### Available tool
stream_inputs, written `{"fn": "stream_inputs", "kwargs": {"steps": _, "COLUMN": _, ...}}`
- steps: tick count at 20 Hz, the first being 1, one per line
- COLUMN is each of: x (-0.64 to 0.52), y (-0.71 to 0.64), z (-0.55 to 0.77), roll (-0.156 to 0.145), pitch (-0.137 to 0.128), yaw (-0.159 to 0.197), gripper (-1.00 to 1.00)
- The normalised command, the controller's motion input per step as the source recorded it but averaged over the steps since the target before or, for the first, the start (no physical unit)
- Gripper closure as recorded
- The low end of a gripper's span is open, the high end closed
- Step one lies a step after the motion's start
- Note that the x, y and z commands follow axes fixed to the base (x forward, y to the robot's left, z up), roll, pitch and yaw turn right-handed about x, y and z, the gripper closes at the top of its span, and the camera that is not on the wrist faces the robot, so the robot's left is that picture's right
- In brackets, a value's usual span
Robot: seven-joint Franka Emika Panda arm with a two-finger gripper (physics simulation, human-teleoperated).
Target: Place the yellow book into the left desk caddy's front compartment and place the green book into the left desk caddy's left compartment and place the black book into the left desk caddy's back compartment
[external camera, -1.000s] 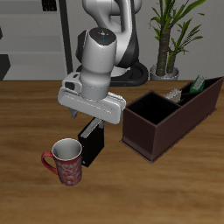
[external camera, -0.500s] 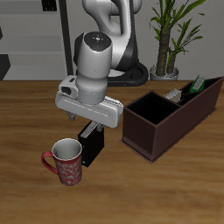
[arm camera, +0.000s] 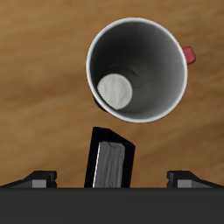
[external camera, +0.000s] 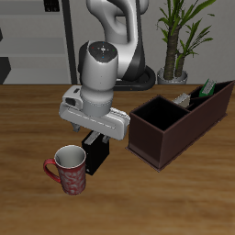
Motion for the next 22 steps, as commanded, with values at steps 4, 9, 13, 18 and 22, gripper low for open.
{"fn": "stream_inputs", "kwargs": {"steps": 4, "x": -0.03, "y": 0.14, "z": -0.18, "roll": 0.040, "pitch": 0.001, "yaw": 0.015, "gripper": -1.00}}
{"fn": "stream_inputs", "kwargs": {"steps": 9, "x": 0.05, "y": -0.07, "z": -0.14, "roll": -0.012, "pitch": 0.004, "yaw": 0.000, "gripper": 1.00}}
{"fn": "stream_inputs", "kwargs": {"steps": 13, "x": 0.02, "y": -0.12, "z": -0.11, "roll": -0.012, "pitch": 0.014, "yaw": -0.020, "gripper": 1.00}}
{"fn": "stream_inputs", "kwargs": {"steps": 18, "x": -0.12, "y": 0.01, "z": 0.13, "roll": 0.012, "pitch": -0.023, "yaw": -0.016, "gripper": 1.00}}
{"fn": "stream_inputs", "kwargs": {"steps": 22, "x": -0.18, "y": 0.01, "z": 0.32, "roll": -0.004, "pitch": -0.054, "yaw": -0.002, "gripper": 1.00}}
